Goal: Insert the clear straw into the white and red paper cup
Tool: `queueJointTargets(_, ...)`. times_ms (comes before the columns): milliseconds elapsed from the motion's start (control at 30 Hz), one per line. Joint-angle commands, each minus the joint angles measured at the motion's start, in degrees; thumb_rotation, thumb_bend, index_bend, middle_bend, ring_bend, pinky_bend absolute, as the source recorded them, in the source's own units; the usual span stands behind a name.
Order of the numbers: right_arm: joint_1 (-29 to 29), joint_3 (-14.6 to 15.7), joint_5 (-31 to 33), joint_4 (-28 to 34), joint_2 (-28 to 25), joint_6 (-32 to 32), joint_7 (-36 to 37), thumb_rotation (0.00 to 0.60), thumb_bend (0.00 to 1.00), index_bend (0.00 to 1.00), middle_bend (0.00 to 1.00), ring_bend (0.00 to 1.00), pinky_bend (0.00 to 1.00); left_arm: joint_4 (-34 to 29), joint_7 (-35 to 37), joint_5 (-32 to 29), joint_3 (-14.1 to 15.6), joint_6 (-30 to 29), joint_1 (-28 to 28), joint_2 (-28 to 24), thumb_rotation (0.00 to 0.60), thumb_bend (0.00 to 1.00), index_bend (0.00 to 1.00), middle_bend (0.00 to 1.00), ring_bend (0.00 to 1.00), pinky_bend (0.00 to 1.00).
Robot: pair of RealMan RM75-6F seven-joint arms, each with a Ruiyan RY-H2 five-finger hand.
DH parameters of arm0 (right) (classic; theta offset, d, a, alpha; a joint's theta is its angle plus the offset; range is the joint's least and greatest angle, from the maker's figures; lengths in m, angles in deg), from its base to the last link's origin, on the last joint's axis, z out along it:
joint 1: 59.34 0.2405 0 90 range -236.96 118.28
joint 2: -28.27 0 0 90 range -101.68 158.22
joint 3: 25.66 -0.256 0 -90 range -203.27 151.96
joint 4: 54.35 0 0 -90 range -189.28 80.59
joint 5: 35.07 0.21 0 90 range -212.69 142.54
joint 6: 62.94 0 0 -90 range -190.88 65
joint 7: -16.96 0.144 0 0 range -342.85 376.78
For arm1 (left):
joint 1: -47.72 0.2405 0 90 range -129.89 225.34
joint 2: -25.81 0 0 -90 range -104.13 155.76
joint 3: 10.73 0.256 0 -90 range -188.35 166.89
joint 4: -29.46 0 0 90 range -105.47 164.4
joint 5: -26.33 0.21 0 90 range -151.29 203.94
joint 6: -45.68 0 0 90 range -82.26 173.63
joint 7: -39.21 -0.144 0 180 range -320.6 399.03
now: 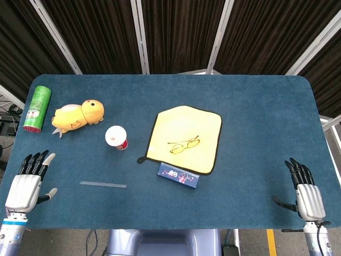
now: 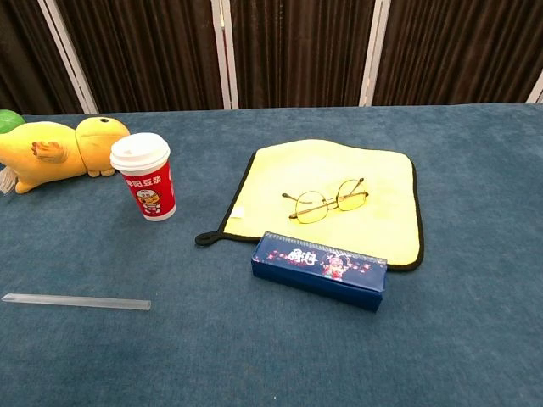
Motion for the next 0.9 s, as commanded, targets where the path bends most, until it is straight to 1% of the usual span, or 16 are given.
queueJointTargets(33,-0.01,-0.01,-0.01,0.01,-0.02,-0.06,0.05,0.6,0.07,0.0,0.0,0.0,0.0,0.0,-0.05,0.06,0.03,-0.02,0.01,-0.01,0.6,0.2,0.0,0.0,0.0,0.0)
queueJointTargets(467,-0.02,0.05,0.2,0.07,-0.04,0.21,-0.04,0.6,0.07,0.0,0.0,0.0,0.0,-0.14,-0.3,0.3,0.23,0.1,-0.01,0.02,0.6,0.2,0.0,0.0,0.0,0.0)
queueJointTargets(767,-0.01,-0.07,0.66,0.05,-0.09,0.56,0.18,0.6,0.07,0.0,0.0,0.0,0.0,-1.11,-1.47,-0.02,0.38,1.73,-0.73,-0.02,0.6,0.2,0.07,0.0,0.0,0.0)
queueJointTargets(800,-0.03,-0.07,0.72,0.04,-0.11,0.6,0.23,0.6,0.07,0.0,0.0,0.0,0.0,-1.37,-1.69,0.06,0.4,1.83,-0.81,0.05,0.6,0.2,0.08,0.01,0.0,0.01)
queueJointTargets(867,-0.04,-0.1,0.8,0.06,-0.15,0.63,0.32,0.6,0.07,0.0,0.0,0.0,0.0,-1.91,-2.44,0.3,0.49,2.2,-1.09,0.26,0.6,0.2,0.1,0.09,0.08,0.12)
queueJointTargets(900,-0.04,-0.13,0.84,0.09,-0.16,0.63,0.35,0.6,0.07,0.0,0.0,0.0,0.0,-2.02,-3.13,0.55,0.5,2.32,-1.27,0.48,0.6,0.2,0.12,0.2,0.19,0.24)
